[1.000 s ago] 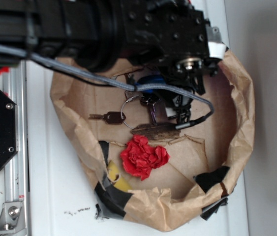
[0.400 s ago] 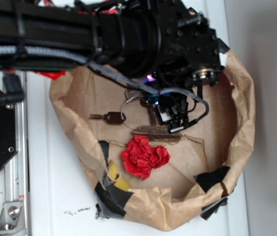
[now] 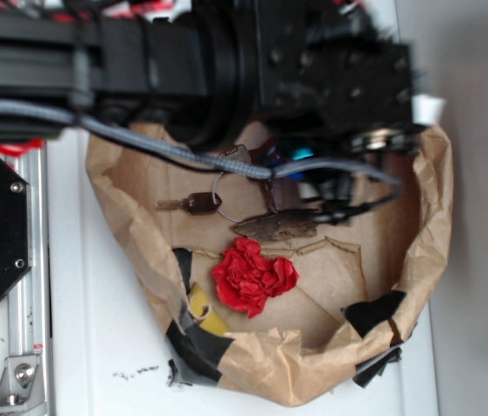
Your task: Grab the plastic pickle.
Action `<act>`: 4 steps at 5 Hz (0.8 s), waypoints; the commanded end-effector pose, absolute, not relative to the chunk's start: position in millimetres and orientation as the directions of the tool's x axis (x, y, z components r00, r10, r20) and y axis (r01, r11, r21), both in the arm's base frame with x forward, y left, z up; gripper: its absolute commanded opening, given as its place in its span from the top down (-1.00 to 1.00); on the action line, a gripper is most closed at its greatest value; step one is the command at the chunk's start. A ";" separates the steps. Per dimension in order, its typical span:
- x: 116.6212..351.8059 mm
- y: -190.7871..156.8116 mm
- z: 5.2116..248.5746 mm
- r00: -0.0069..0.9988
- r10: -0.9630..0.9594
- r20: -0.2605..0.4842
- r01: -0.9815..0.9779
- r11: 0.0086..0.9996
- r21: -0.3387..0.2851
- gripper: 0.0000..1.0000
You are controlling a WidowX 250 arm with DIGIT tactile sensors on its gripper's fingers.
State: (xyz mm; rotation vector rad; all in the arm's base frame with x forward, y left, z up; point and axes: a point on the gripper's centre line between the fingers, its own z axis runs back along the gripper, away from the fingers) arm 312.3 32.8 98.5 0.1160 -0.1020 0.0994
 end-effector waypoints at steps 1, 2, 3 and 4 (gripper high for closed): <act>319.0 4.1 185.7 0.982 0.093 0.165 -0.112 0.987 0.113 1.00; 305.5 -27.1 185.2 0.978 0.077 0.192 -0.105 0.985 0.140 1.00; 286.5 -43.9 188.8 0.975 0.034 0.222 -0.068 0.987 0.148 1.00; 274.6 -38.6 186.7 0.966 0.043 0.255 -0.088 0.982 0.169 1.00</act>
